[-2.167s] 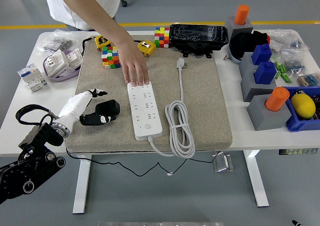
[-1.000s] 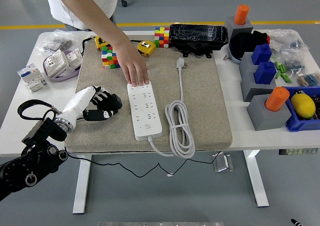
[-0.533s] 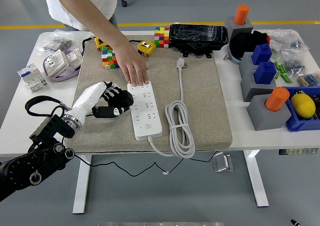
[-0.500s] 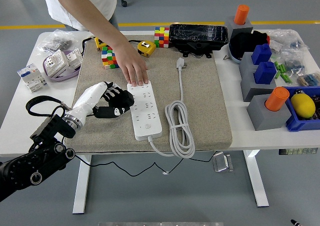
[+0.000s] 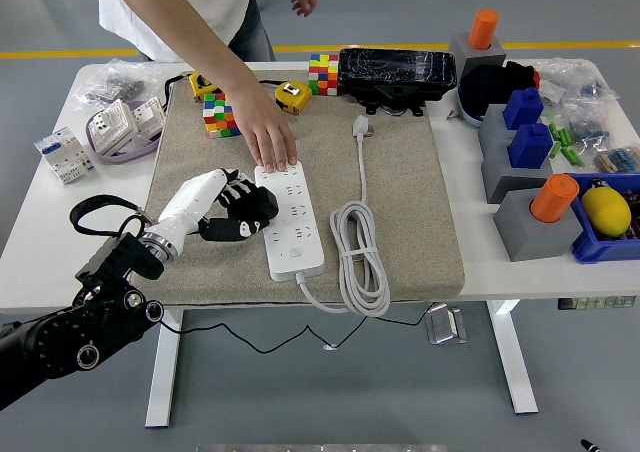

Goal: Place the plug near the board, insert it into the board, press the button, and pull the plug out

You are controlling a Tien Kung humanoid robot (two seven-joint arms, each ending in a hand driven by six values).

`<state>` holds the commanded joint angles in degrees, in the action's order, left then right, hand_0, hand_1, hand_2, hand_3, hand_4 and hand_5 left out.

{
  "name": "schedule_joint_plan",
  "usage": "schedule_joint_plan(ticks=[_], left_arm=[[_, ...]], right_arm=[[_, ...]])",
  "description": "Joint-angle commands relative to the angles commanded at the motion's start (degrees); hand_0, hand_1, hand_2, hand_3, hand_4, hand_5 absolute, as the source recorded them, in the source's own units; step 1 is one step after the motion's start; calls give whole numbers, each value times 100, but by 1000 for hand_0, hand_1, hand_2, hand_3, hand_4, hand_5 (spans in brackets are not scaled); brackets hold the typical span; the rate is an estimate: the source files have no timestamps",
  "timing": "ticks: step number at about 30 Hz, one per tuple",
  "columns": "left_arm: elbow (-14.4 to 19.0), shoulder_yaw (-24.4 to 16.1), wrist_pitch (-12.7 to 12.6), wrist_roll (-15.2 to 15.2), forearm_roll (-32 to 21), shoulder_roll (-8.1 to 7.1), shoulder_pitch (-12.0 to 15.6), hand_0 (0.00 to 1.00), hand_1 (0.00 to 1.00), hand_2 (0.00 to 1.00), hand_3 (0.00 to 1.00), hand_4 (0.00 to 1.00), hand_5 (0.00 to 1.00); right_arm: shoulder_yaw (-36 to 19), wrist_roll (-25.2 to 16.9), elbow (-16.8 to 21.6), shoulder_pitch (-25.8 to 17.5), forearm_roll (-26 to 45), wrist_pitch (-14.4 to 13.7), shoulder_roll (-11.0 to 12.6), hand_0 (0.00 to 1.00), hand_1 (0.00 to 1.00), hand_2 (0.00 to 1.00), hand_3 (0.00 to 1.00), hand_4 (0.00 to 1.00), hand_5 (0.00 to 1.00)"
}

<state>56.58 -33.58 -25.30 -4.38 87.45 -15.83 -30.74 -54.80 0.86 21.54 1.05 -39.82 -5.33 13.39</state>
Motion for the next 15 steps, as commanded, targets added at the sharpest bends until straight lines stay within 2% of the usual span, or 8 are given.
schedule_joint_plan(ticks=[15], left_arm=[[-103,84,-40,52,10,70,-45,430,458,476,529,735,114]], right_arm=[[18,0,1,-10,1,0,10,612,647,665,559,953,506]])
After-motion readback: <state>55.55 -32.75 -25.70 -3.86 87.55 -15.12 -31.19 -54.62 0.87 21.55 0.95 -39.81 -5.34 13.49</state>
